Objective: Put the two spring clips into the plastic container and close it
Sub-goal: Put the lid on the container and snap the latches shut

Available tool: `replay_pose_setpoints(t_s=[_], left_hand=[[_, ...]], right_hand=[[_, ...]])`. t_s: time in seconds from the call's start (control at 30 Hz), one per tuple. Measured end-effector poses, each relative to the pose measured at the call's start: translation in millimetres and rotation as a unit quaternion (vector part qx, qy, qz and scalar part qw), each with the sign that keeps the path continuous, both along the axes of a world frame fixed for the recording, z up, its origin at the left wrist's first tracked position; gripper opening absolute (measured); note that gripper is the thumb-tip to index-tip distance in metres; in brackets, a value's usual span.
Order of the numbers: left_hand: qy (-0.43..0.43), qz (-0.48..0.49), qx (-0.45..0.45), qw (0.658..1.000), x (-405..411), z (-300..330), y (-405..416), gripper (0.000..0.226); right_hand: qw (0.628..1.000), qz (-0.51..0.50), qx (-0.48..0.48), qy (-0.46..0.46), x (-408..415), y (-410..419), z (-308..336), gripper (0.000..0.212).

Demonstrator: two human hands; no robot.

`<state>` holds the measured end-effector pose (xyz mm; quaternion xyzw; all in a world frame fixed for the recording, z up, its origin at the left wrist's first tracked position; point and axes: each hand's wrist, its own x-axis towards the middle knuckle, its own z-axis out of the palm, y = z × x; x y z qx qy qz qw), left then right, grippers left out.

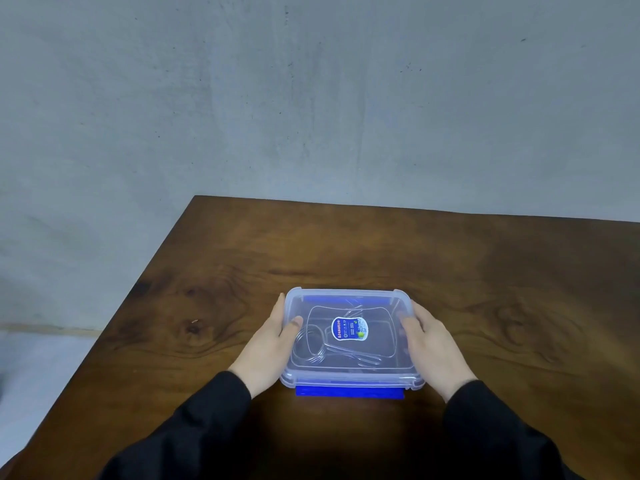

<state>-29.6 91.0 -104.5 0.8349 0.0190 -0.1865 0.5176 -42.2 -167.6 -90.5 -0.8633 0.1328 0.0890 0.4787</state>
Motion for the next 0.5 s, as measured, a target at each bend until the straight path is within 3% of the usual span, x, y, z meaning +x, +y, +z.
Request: replay_pose_setpoints(t_s=[0.1, 0.2, 0.3, 0.4, 0.5], left_hand=[[0.015, 0.007, -0.021, 1.0, -2.4, -1.7, -0.1, 0.059], [0.02, 0.049, -0.045, 0.998, 2.9, 11.5, -7.0, 0.032], [0.018, 0.079, -0.034, 0.996, 15.9, 22.6, -14.9, 0.023], [0.018, 0.076, -0.017, 0.997, 29.7, 21.5, -17.4, 0.047], [0.065, 0.103, -0.092, 0.988, 39.7, 18.7, -17.3, 0.064]], right_hand=[[1.0, -0.003, -0.004, 0.009, -3.0, 0.5, -2.5, 0.03], [1.0, -0.015, -0.012, 0.024, 5.7, 0.1, 2.8, 0.032], [0.997, -0.04, 0.026, 0.053, 19.9, -0.1, 11.9, 0.034], [0.996, -0.037, 0.034, 0.071, 33.1, 0.7, 13.0, 0.054], [0.994, -0.038, 0.068, 0.081, 39.1, 0.2, 9.2, 0.052]])
